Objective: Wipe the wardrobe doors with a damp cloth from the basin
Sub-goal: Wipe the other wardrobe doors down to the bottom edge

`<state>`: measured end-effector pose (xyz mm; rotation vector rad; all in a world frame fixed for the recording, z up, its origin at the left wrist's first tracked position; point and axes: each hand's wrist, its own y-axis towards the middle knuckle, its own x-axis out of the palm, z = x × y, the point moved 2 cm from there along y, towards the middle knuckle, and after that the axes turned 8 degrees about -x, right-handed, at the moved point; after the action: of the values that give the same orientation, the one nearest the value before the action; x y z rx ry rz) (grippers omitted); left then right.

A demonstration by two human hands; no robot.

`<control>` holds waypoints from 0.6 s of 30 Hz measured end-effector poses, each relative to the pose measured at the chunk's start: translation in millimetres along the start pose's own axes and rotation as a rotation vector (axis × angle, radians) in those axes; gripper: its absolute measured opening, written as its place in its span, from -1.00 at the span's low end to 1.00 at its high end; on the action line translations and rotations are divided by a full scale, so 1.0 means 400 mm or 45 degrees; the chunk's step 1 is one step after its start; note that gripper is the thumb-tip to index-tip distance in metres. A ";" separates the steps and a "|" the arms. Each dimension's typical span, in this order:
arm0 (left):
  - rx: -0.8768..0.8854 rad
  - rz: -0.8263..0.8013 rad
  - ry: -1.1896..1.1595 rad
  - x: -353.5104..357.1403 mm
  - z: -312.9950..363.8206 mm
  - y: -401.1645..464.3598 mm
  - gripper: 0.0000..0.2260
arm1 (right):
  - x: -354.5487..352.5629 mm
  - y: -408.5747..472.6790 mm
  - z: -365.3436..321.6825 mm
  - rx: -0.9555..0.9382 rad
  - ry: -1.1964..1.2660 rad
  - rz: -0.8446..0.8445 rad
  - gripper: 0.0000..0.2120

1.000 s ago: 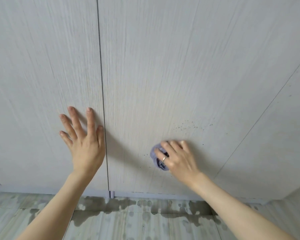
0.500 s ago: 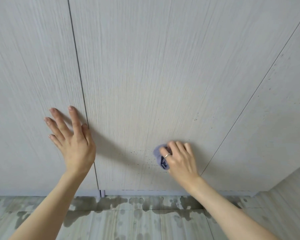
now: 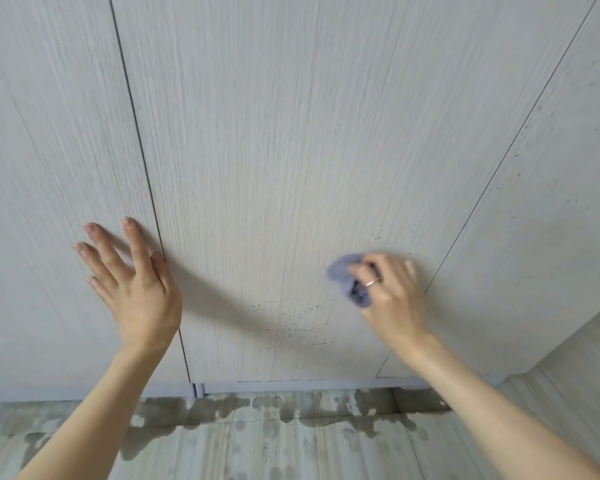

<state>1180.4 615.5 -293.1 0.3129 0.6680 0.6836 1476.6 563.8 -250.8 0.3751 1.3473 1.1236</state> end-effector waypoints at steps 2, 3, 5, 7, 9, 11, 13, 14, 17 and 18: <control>-0.007 0.027 -0.006 0.007 0.005 -0.003 -0.50 | -0.048 0.027 0.087 0.248 -0.078 0.227 -0.79; -0.014 0.040 -0.014 0.011 0.008 -0.006 -0.50 | -0.072 0.055 0.124 0.343 -0.111 0.363 -0.83; -0.016 0.058 -0.027 0.018 0.014 -0.010 -0.49 | -0.099 0.105 0.165 0.420 -0.109 0.564 -0.89; -0.010 0.066 -0.031 0.021 0.014 -0.009 -0.49 | -0.086 0.108 0.155 0.408 -0.080 0.609 -0.87; 0.000 0.074 -0.032 0.024 0.008 -0.006 -0.49 | -0.046 0.052 0.108 0.341 -0.068 0.430 -0.80; 0.005 0.088 -0.029 0.025 0.003 -0.003 -0.48 | -0.003 -0.032 0.054 0.184 -0.094 0.076 -0.54; 0.003 0.091 -0.034 0.027 -0.002 -0.002 -0.48 | 0.009 -0.089 0.040 -0.006 -0.131 -0.182 -0.51; 0.013 0.089 -0.035 0.027 -0.003 -0.001 -0.48 | -0.002 -0.087 0.057 -0.023 -0.150 -0.189 -0.56; 0.033 0.086 -0.028 0.026 -0.004 0.000 -0.48 | -0.067 -0.004 0.142 0.227 -0.222 0.133 -0.83; 0.031 0.083 -0.027 0.026 -0.003 0.000 -0.48 | -0.092 0.035 0.173 0.336 -0.253 0.265 -0.85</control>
<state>1185.6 622.5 -299.0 0.3650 0.6482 0.7337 1538.5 566.3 -201.0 0.8147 1.3024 1.0477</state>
